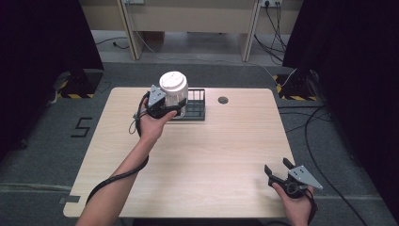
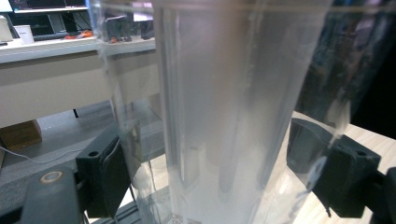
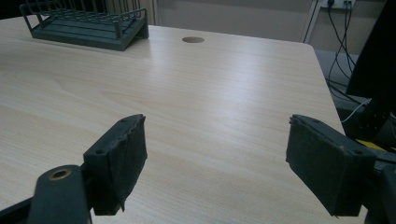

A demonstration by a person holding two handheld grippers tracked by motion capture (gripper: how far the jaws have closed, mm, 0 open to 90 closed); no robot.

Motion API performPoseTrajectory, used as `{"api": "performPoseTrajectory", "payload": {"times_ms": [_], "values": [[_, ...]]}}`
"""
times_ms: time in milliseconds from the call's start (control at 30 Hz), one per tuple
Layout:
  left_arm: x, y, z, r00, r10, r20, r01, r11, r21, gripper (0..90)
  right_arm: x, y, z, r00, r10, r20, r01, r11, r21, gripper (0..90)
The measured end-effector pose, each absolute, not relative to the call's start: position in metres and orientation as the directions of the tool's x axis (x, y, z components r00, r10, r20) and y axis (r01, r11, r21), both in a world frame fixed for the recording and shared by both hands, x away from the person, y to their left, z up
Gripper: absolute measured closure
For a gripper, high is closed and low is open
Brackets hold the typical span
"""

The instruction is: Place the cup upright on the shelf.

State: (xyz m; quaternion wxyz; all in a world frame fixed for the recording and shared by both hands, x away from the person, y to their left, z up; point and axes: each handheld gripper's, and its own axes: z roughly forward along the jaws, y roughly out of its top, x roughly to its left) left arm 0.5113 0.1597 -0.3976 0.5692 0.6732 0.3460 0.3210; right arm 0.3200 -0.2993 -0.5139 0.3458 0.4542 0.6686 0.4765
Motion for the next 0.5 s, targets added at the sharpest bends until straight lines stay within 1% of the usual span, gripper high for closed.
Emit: {"api": "performPoseTrajectory", "payload": {"times_ms": [500], "values": [[0.524, 0.161, -0.387, 0.539, 0.841, 0.040, 0.098, -0.110, 0.989, 17.2, 0.321, -0.300, -0.514, -0.351, 0.936, -0.029, 0.281, 0.134, 0.950, 20.9]]}}
